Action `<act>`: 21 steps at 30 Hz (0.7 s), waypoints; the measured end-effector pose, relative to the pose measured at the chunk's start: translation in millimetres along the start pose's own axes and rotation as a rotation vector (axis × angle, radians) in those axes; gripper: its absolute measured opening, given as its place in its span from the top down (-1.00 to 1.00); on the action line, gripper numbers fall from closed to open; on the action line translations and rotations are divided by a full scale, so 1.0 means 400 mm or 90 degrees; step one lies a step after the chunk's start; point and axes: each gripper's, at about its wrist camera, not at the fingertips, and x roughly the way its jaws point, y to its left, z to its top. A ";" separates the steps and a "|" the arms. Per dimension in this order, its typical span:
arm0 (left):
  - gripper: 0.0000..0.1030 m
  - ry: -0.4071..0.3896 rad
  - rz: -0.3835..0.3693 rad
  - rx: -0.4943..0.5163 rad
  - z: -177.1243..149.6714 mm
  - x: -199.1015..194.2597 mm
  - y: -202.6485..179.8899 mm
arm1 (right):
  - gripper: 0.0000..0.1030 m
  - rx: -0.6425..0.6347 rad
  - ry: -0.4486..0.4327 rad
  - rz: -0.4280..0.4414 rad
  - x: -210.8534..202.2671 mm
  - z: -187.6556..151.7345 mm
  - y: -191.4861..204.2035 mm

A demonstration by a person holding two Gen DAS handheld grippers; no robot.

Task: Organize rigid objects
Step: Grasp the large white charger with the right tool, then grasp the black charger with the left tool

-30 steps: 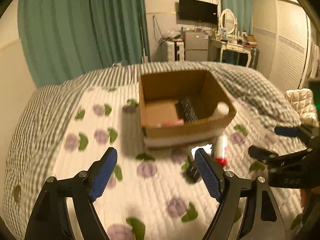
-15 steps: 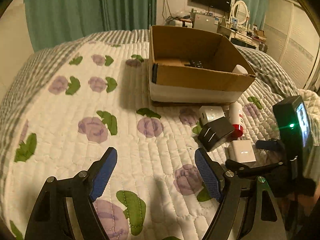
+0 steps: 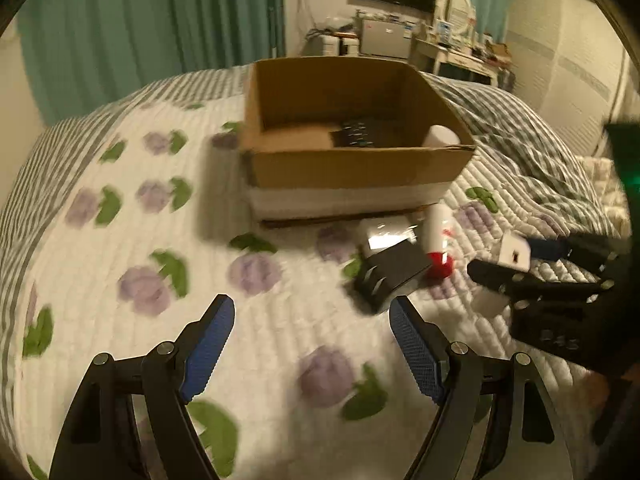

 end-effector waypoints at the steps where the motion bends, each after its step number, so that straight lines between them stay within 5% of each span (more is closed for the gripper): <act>1: -0.60 0.001 -0.004 0.009 0.009 0.012 -0.018 | -0.01 -0.003 -0.008 0.000 -0.012 0.009 -0.008; 16: -0.60 0.085 -0.063 0.151 0.048 0.243 -0.148 | -0.01 -0.026 -0.029 0.044 0.027 0.113 -0.143; 21: -0.58 0.138 -0.101 0.141 0.062 0.301 -0.148 | -0.01 -0.021 -0.023 0.050 0.043 0.111 -0.147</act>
